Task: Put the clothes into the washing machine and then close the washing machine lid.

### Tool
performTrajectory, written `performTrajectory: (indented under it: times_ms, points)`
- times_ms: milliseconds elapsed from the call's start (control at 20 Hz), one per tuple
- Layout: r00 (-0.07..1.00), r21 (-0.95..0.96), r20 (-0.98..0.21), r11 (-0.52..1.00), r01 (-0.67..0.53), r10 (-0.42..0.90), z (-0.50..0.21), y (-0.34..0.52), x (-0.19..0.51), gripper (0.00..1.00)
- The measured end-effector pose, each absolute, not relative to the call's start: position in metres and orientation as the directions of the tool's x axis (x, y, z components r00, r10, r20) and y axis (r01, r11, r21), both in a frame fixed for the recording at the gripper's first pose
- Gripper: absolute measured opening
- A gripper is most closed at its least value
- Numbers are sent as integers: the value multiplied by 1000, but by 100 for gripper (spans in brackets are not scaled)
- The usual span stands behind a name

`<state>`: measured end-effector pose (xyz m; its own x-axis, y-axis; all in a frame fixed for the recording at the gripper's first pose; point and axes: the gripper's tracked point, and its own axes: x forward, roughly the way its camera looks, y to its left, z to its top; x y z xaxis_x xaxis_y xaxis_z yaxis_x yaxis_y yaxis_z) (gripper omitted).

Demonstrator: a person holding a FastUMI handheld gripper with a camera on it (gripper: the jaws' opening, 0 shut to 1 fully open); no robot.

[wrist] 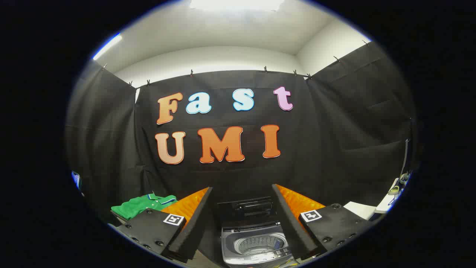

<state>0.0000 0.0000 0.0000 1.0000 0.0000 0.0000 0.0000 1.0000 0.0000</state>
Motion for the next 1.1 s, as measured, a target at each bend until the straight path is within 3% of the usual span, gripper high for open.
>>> performTrajectory:
  times_ms: [1100]
  points:
    - [1000, 54, -20, 998, -14, 16, -5, 6, 9, 98]
